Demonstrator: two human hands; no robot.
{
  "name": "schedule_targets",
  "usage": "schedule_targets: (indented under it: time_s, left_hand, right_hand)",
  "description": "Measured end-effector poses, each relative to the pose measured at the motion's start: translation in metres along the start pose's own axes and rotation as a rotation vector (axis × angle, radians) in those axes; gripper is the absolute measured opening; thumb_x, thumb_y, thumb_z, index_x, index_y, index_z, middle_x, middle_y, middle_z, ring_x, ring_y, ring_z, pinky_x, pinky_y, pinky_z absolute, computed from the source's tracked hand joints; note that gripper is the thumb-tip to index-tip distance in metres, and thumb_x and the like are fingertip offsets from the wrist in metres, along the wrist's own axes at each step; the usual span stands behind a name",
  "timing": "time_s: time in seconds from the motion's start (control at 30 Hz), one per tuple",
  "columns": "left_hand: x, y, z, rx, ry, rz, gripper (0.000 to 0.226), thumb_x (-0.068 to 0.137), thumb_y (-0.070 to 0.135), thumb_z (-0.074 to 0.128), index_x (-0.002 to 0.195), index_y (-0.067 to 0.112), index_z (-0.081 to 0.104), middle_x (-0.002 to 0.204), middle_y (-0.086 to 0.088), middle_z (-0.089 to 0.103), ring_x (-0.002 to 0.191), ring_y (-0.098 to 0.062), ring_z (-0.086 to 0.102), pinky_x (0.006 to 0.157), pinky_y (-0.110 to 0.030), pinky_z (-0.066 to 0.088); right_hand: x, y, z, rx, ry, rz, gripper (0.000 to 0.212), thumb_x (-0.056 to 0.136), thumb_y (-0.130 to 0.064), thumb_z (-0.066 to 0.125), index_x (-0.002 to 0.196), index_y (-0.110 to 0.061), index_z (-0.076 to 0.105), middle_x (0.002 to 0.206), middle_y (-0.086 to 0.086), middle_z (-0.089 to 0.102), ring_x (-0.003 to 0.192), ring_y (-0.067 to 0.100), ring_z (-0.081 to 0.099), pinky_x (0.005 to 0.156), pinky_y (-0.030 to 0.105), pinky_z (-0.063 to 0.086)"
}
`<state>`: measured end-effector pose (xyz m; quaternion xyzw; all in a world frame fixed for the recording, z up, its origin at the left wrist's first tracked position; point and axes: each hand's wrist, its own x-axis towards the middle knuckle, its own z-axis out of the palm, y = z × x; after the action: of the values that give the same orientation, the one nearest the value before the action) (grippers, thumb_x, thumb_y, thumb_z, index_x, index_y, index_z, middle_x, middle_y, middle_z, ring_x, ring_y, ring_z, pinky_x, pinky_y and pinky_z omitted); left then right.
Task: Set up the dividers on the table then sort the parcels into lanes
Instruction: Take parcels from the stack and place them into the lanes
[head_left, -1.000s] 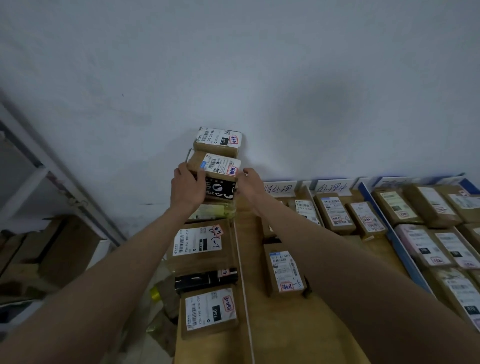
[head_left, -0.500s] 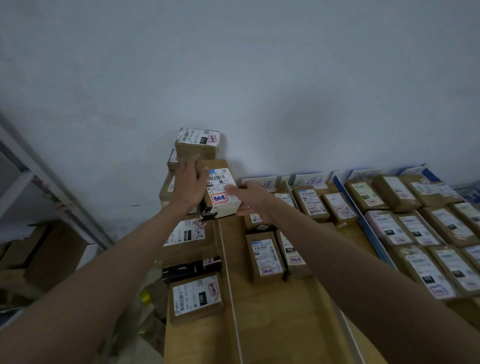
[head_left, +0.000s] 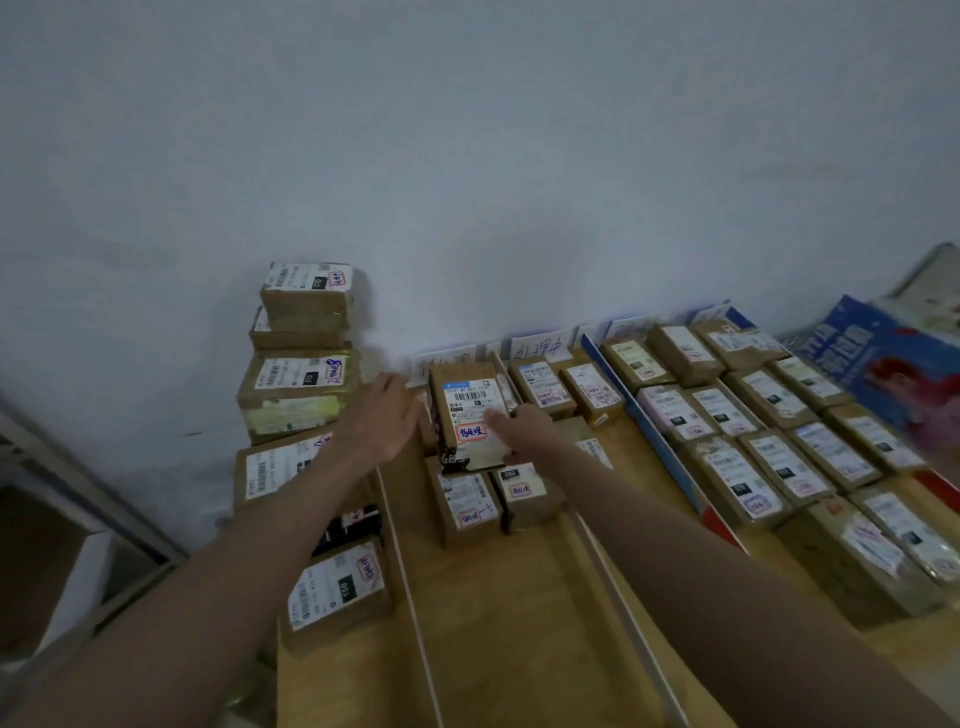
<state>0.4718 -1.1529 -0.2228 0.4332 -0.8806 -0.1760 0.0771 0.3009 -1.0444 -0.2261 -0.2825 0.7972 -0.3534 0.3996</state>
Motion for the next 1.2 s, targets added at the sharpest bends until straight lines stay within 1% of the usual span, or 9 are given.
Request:
schedule_targets:
  time_s: [0.17, 0.3, 0.33, 0.43, 0.53, 0.8, 0.93, 1.1, 1.2]
  left_hand:
    - [-0.011, 0.019, 0.032, 0.084, -0.048, 0.103, 0.05, 0.102, 0.043, 0.034, 0.144, 0.015, 0.041, 0.144, -0.007, 0.044, 0.124, -0.026, 0.049, 0.102, -0.042, 0.045]
    - [-0.02, 0.045, 0.056, 0.179, -0.077, 0.121, 0.053, 0.103, 0.044, 0.033, 0.148, 0.016, 0.036, 0.152, -0.007, 0.038, 0.134, -0.026, 0.042, 0.111, -0.041, 0.036]
    - [-0.023, 0.053, 0.061, 0.198, -0.078, 0.122, 0.054, 0.103, 0.044, 0.032, 0.149, 0.016, 0.035, 0.153, -0.007, 0.037, 0.136, -0.027, 0.04, 0.112, -0.041, 0.034]
    - [-0.031, 0.074, 0.077, 0.219, -0.086, 0.125, 0.054, 0.104, 0.044, 0.03, 0.149, 0.016, 0.034, 0.155, -0.007, 0.034, 0.139, -0.026, 0.037, 0.113, -0.04, 0.032]
    - [-0.037, 0.093, 0.093, 0.217, -0.094, 0.115, 0.056, 0.104, 0.046, 0.028, 0.151, 0.016, 0.032, 0.157, -0.006, 0.032, 0.141, -0.025, 0.034, 0.116, -0.041, 0.03]
    - [-0.076, 0.127, 0.134, 0.198, -0.083, -0.012, 0.051, 0.103, 0.043, 0.034, 0.143, 0.014, 0.042, 0.149, -0.008, 0.042, 0.133, -0.029, 0.043, 0.111, -0.041, 0.033]
    - [-0.099, 0.124, 0.157, 0.184, -0.091, -0.074, 0.05, 0.102, 0.042, 0.037, 0.143, 0.014, 0.044, 0.147, -0.008, 0.045, 0.132, -0.027, 0.045, 0.109, -0.039, 0.034]
    - [-0.116, 0.11, 0.179, 0.18, -0.12, -0.114, 0.049, 0.101, 0.041, 0.039, 0.143, 0.017, 0.043, 0.145, -0.005, 0.047, 0.129, -0.024, 0.047, 0.106, -0.037, 0.037]
    - [-0.12, 0.097, 0.187, 0.186, -0.139, -0.141, 0.048, 0.1, 0.041, 0.041, 0.14, 0.015, 0.045, 0.146, -0.006, 0.046, 0.127, -0.026, 0.049, 0.105, -0.037, 0.038]
  right_hand:
    - [-0.012, 0.041, -0.027, -0.021, 0.088, 0.07, 0.045, 0.098, -0.041, 0.052, 0.12, -0.002, 0.058, 0.111, 0.01, 0.066, 0.097, 0.025, 0.065, 0.07, 0.031, 0.052]
    - [-0.024, 0.068, -0.052, -0.03, 0.147, 0.076, 0.042, 0.098, -0.041, 0.053, 0.122, -0.008, 0.061, 0.117, 0.009, 0.066, 0.108, 0.026, 0.063, 0.094, 0.041, 0.052]
    - [-0.027, 0.075, -0.059, -0.018, 0.151, 0.086, 0.042, 0.097, -0.042, 0.053, 0.121, -0.009, 0.061, 0.117, 0.008, 0.066, 0.108, 0.027, 0.063, 0.095, 0.042, 0.052]
    - [-0.028, 0.097, -0.08, 0.015, 0.157, 0.107, 0.045, 0.094, -0.045, 0.055, 0.121, -0.009, 0.061, 0.116, 0.01, 0.067, 0.103, 0.025, 0.065, 0.082, 0.037, 0.056]
    - [-0.034, 0.114, -0.099, 0.017, 0.146, 0.13, 0.044, 0.096, -0.04, 0.056, 0.122, -0.005, 0.057, 0.115, 0.011, 0.066, 0.101, 0.024, 0.065, 0.07, 0.031, 0.052]
    - [-0.041, 0.172, -0.12, -0.052, -0.005, 0.124, 0.035, 0.099, -0.032, 0.054, 0.123, -0.007, 0.055, 0.115, 0.009, 0.067, 0.094, 0.02, 0.066, 0.066, 0.026, 0.054]
    - [-0.037, 0.199, -0.104, -0.105, -0.099, 0.083, 0.031, 0.1, -0.028, 0.051, 0.124, -0.009, 0.06, 0.121, 0.008, 0.065, 0.1, 0.02, 0.061, 0.077, 0.03, 0.049]
    - [-0.024, 0.227, -0.077, -0.219, -0.149, 0.121, 0.042, 0.1, -0.031, 0.052, 0.125, 0.002, 0.055, 0.125, 0.015, 0.06, 0.105, 0.026, 0.061, 0.08, 0.032, 0.051]
    - [-0.015, 0.235, -0.064, -0.322, -0.157, 0.131, 0.05, 0.102, -0.034, 0.047, 0.134, 0.004, 0.046, 0.137, 0.02, 0.045, 0.122, 0.032, 0.051, 0.1, 0.037, 0.046]
